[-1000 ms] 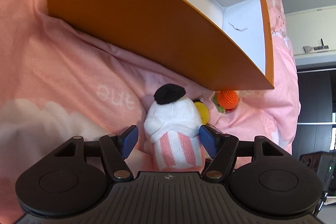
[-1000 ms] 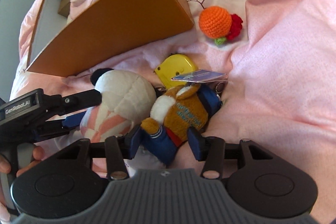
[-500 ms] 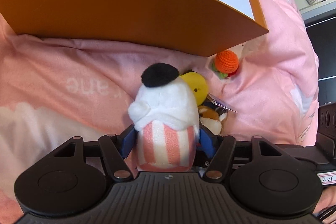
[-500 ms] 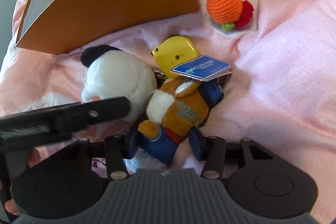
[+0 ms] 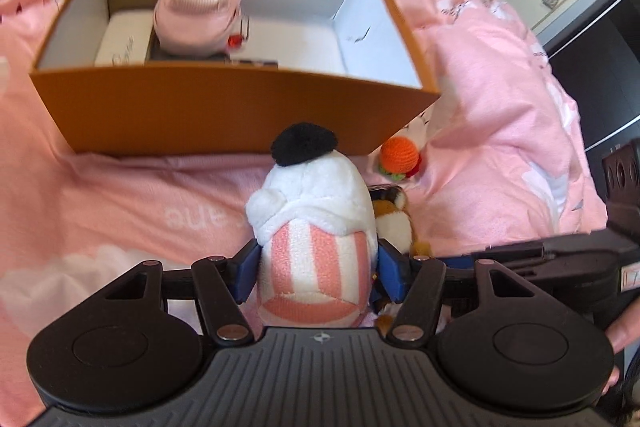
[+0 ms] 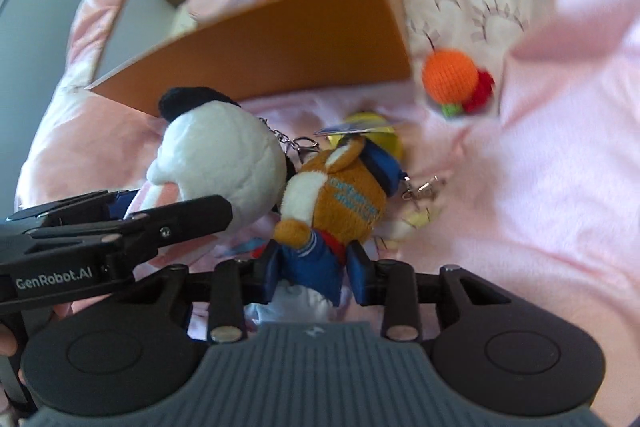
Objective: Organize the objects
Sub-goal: 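Lift the white plush toy with the left tool while the right tool carries the bear toward the box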
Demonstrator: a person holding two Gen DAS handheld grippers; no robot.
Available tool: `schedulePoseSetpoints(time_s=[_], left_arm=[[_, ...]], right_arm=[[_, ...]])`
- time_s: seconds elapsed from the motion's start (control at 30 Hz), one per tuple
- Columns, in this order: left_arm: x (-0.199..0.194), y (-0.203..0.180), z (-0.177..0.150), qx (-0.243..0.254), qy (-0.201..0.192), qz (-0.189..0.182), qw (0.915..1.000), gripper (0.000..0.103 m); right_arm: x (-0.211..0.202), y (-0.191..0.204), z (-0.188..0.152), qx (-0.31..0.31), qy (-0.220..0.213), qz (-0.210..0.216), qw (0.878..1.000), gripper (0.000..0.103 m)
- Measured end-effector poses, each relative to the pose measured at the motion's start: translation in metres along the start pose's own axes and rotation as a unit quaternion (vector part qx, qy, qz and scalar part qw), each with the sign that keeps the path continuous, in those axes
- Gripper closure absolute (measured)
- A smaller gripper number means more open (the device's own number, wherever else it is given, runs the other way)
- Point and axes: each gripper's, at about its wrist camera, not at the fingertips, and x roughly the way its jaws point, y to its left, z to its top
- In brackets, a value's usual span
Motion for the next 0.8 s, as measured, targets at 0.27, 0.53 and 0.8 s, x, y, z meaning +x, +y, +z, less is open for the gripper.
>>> schedulePoseSetpoints(time_s=[0.27, 0.53, 0.8], left_arm=[[-0.037, -0.001, -0.002, 0.014, -0.038, -0.015, 0.9991, 0.034], [-0.071, -0.002, 0.014, 0.017, -0.083, -0.026, 0.9960, 0.034], [-0.086, -0.008, 0.055, 0.050, -0.136, -0.013, 0.9894, 0.034]], right_arm=[[-0.042, 0.018, 0.010, -0.051, -0.054, 0.006, 0.997, 0.068], [-0.086, 0.032, 0.017, -0.081, -0.121, 0.010, 0.989, 0.068], [-0.120, 0.041, 0.042, -0.103, -0.195, 0.028, 0.975, 0.068]])
